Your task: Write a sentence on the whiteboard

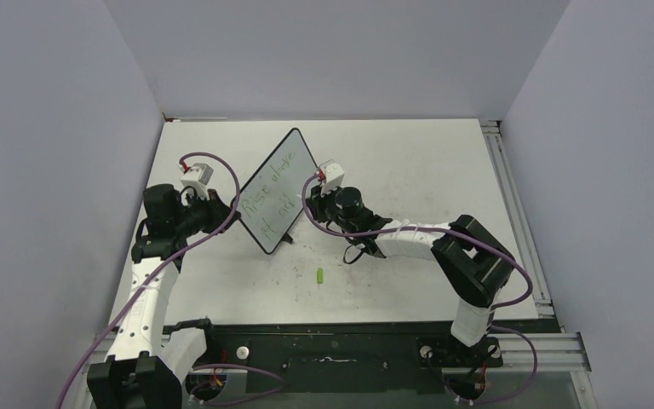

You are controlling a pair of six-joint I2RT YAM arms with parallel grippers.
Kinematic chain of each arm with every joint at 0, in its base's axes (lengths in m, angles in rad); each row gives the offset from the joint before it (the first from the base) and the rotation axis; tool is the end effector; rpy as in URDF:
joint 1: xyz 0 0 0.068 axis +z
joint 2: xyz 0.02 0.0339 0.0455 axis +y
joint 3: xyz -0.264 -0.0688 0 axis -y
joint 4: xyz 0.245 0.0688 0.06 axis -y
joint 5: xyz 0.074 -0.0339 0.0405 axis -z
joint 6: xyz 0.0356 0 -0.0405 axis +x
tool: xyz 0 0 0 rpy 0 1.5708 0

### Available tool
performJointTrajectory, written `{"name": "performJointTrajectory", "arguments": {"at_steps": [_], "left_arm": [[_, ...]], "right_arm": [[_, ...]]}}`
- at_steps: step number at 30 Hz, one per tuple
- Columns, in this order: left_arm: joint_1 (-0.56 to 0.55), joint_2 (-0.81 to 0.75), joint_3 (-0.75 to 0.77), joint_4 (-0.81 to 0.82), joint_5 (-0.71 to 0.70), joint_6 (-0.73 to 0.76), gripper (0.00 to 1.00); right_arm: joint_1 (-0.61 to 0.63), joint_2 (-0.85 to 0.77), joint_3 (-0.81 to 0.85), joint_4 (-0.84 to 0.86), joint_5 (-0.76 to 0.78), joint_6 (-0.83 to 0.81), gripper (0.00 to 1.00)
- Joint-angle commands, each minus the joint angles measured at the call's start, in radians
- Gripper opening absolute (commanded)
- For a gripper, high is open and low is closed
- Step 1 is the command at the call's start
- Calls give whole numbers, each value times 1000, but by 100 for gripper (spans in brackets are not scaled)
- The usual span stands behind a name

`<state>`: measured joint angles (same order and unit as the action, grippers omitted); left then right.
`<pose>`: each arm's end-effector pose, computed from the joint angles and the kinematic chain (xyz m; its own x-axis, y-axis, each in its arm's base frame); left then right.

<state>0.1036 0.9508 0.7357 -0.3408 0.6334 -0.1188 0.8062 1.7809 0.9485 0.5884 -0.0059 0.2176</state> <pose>0.2071 0.0003 0.2805 -0.5706 -0.1554 -0.8064 0.3516 0.8412 -0.4108 0.2703 0.2821 0.2044 -0.3199 -0.0217 -0.9472 -0.6724 0.7095 0.2109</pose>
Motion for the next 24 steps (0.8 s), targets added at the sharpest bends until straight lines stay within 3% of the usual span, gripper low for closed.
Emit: {"name": "performJointTrajectory", "arguments": {"at_steps": [1,24], "left_arm": [[-5,-10,40,25,26,-8,0],[-4,-6,40,26,26,-8,0]], "right_arm": [[3,17,21,55,-20,11,5],[4,64,38,75,-17,16,5]]}}
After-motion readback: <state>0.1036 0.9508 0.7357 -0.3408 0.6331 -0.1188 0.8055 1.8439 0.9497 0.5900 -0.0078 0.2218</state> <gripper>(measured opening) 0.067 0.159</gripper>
